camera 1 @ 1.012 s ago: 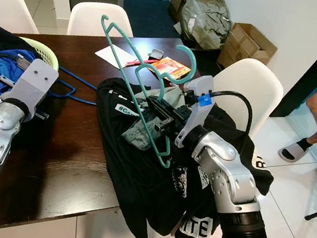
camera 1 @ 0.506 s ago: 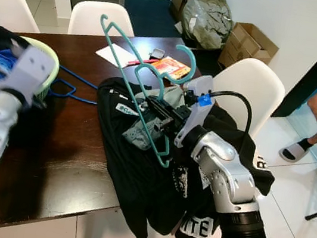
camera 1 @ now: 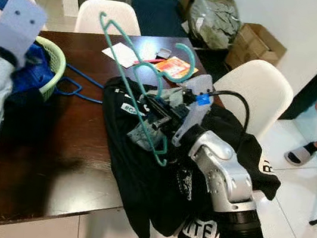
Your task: Hang hanger
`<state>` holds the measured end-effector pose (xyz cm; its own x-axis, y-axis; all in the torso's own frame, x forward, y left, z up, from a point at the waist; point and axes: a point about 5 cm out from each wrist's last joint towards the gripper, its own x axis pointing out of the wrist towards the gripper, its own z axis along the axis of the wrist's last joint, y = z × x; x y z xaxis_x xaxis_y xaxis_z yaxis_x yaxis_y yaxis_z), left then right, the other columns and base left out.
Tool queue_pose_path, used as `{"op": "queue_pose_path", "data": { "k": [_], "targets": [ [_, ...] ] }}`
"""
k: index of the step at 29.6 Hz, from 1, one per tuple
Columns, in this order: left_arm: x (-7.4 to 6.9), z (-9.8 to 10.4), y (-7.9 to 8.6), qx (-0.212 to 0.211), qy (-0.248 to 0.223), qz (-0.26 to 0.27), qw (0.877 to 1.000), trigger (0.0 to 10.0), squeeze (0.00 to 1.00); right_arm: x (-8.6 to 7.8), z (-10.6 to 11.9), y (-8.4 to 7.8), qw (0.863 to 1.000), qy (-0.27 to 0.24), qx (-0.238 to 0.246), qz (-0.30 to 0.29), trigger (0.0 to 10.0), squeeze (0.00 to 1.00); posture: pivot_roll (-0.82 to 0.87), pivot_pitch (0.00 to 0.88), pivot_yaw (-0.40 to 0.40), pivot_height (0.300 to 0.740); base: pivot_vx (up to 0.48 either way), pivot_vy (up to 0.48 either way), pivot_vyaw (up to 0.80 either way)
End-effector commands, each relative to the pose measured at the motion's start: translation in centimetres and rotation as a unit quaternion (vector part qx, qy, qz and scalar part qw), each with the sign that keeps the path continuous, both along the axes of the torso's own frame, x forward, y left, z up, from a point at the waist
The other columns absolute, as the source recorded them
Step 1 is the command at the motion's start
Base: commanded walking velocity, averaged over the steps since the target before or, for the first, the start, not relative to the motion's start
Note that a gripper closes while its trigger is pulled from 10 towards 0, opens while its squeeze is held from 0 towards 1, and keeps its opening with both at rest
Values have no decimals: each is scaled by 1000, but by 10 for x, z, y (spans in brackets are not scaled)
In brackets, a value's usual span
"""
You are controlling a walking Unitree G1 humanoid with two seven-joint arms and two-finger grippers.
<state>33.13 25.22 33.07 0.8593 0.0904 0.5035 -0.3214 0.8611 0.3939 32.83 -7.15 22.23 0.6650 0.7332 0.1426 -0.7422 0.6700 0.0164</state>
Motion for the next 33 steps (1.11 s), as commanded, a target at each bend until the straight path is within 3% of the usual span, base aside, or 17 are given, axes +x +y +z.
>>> {"op": "queue_pose_path", "data": {
  "k": [1, 2, 3, 4, 5, 6, 7, 9, 10, 15, 18, 21, 22, 30, 31, 33],
  "targets": [
    [-12, 35, -34, -61, -50, -151, 985, 10000, 0, 2, 1, -3, 1000, -4, 6, -8, 10000, 0, 7, 117, -12, 740, 0, 0, 0],
    [-21, 50, -55, -85, -64, -242, 964, 10000, 0, 2, 2, -4, 1000, -5, 10, -10, 10000, 0, 11, 115, -11, 740, 0, 0, 0],
    [-21, 50, -55, -85, -64, -242, 964, 10000, 0, 2, 2, -4, 1000, -5, 10, -10, 10000, 0, 11, 115, -11, 740, 0, 0, 0],
    [-35, 68, -80, -82, -83, -328, 937, 10000, 0, 3, 3, -5, 1000, -5, 15, -12, 10000, 0, 15, 114, -9, 740, 0, 0, 0],
    [-35, 68, -80, -82, -83, -328, 937, 10000, 0, 3, 3, -5, 1000, -5, 15, -12, 10000, 0, 15, 114, -9, 740, 0, 0, 0],
    [-46, 82, -94, -75, -100, -379, 917, 10000, 0, 5, 5, -6, 1000, -7, 21, -14, 10000, 0, 19, 111, -8, 740, 0, 0, 0],
    [-54, 93, -100, -70, -113, -406, 904, 10000, 0, 6, 7, -7, 999, -8, 27, -17, 10000, 0, 22, 110, -7, 740, 0, 0, 0],
    [-54, 93, -100, -70, -113, -406, 904, 10000, 0, 6, 7, -7, 999, -8, 27, -17, 10000, 0, 22, 110, -7, 740, 0, 0, 0],
    [-59, 101, -103, -67, -122, -422, 896, 10000, 0, 6, 8, -8, 999, -9, 31, -19, 10000, 0, 24, 109, -7, 740, 0, 0, 0],
    [-67, 123, -97, -45, -143, -425, 893, 10000, 0, 10, 9, -11, 999, -13, 35, -29, 10000, 0, 37, 98, -2, 740, 0, 0, 0],
    [-80, 143, -91, -36, -159, -436, 885, 10000, 0, 14, 12, -17, 998, -16, 41, -43, 10000, 0, 43, 93, 1, 740, 0, 0, 0],
    [-85, 149, -90, -37, -162, -443, 881, 10000, 0, 15, 13, -18, 998, -18, 42, -48, 10000, 0, 46, 93, 2, 740, 0, 0, 0],
    [-92, 157, -89, -42, -167, -456, 873, 10000, 0, 17, 13, -21, 997, -20, 45, -56, 10000, 0, 52, 91, 3, 740, 0, 0, 0],
    [-91, 148, -94, -58, -133, -483, 864, 10000, 0, 23, 12, -27, 995, -19, 45, -82, 10000, 0, 57, 92, 4, 740, 0, 0, 0],
    [-84, 131, -99, -70, -95, -499, 858, 10000, 0, 25, 11, -29, 995, -17, 43, -93, 10000, 0, 61, 96, 5, 740, 0, 0, 0],
    [-80, 120, -102, -66, -74, -503, 859, 10000, 0, 26, 11, -31, 994, -15, 42, -99, 10000, 0, 63, 97, 5, 740, 0, 0, 0]
  ]
}}
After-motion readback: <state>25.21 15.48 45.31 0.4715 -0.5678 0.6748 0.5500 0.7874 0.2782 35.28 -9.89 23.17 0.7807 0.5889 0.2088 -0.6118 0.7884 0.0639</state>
